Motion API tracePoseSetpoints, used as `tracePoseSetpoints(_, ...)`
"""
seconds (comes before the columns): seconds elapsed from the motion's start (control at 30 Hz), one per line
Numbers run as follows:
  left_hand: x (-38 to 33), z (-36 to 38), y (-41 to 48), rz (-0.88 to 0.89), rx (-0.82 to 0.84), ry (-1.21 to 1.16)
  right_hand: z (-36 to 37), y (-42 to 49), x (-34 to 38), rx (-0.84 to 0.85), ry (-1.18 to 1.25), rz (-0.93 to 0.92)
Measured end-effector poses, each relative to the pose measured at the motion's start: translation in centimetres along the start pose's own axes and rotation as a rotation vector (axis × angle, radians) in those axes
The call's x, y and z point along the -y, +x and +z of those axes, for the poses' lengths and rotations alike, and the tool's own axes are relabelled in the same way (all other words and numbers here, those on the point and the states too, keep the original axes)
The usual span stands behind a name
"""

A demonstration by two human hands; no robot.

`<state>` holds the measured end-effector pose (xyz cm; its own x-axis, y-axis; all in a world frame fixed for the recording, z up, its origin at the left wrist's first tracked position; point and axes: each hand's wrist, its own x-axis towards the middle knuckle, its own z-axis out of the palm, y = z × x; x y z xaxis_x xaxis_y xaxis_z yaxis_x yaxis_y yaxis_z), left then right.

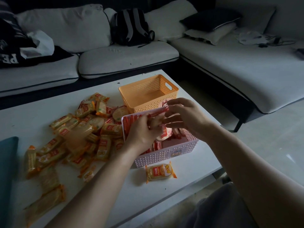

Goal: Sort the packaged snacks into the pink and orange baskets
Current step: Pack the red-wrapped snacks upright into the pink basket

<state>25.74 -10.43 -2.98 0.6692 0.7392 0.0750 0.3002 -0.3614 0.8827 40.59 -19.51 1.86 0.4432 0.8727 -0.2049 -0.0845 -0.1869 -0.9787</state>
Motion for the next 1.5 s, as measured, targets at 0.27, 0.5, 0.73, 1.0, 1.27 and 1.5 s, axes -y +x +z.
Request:
tracePoseSetpoints(0.27,-0.5,0.3,-0.3,0.007,0.073,-0.062,-0.3,-0.7,-0.1,0.076,-0.411,0.037)
tracePoseSetpoints(0.5,-0.2,-0.5,-1.1,0.006,0.174,0.156,-0.1,0.4,-1.5,0.107,-0.825,0.046)
tracePoseSetpoints(0.73,0.5,-0.5,-0.9,0.069,-0.012,0.324,1.8,2.1,-3.4,0.284,-0.930,0.019)
tracePoseSetpoints(1.0,1.1,0.6,-0.4,0.138,0.157,0.572,0.2,2.0,-2.7,0.076,-1.100,-0.013)
tracePoseSetpoints(1.27,0.4,0.8,-0.2,0.097,0.152,0.683,-3.7,2.9,-3.9,-0.194,-1.195,-0.014)
tracePoseSetpoints(1.5,0.8,0.2,-0.3,0.080,0.156,0.634,-4.8,2.7,-2.8,-0.277,-1.082,-0.063)
